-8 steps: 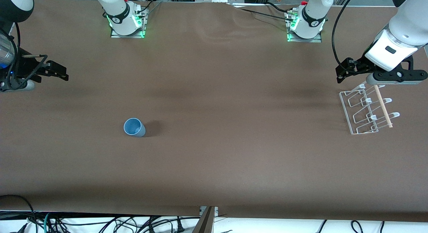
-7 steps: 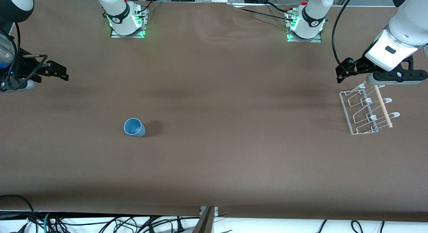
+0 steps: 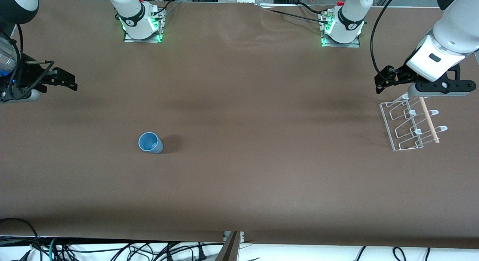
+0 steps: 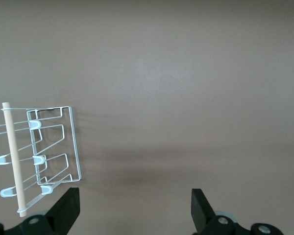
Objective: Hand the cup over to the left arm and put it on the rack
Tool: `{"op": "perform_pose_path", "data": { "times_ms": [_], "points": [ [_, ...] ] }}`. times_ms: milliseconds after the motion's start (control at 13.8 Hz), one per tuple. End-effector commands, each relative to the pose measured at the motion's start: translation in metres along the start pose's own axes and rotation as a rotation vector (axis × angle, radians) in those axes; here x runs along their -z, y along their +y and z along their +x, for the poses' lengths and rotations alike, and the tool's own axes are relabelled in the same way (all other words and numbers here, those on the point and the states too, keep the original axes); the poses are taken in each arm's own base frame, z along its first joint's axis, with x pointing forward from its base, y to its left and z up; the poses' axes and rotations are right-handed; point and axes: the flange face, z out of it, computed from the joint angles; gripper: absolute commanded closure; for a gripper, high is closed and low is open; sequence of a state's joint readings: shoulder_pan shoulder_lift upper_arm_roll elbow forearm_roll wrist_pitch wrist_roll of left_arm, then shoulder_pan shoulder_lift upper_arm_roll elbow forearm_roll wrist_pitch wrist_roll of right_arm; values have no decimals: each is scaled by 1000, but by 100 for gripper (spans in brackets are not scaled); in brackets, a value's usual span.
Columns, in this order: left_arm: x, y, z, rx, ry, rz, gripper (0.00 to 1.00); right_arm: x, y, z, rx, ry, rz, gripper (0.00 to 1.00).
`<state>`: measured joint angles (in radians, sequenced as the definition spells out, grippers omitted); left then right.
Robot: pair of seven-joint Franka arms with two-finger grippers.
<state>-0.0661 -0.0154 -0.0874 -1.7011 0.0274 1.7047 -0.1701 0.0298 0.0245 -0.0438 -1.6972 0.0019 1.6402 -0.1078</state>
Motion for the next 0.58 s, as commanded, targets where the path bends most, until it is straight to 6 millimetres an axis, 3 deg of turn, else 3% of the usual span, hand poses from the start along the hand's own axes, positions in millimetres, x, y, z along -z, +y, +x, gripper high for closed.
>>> {"op": "perform_pose_path", "data": {
  "times_ms": [0, 289, 506],
  "points": [
    [-9, 13, 14, -20, 10, -24, 0, 4, 0, -1, 5, -3, -12, 1],
    [-7, 32, 11, -54, 18, -27, 0, 3, 0, -1, 16, -6, -13, 1],
    [-1, 33, 8, -57, 27, -27, 0, 4, 0, -1, 17, -4, -14, 1]
  ]
}}
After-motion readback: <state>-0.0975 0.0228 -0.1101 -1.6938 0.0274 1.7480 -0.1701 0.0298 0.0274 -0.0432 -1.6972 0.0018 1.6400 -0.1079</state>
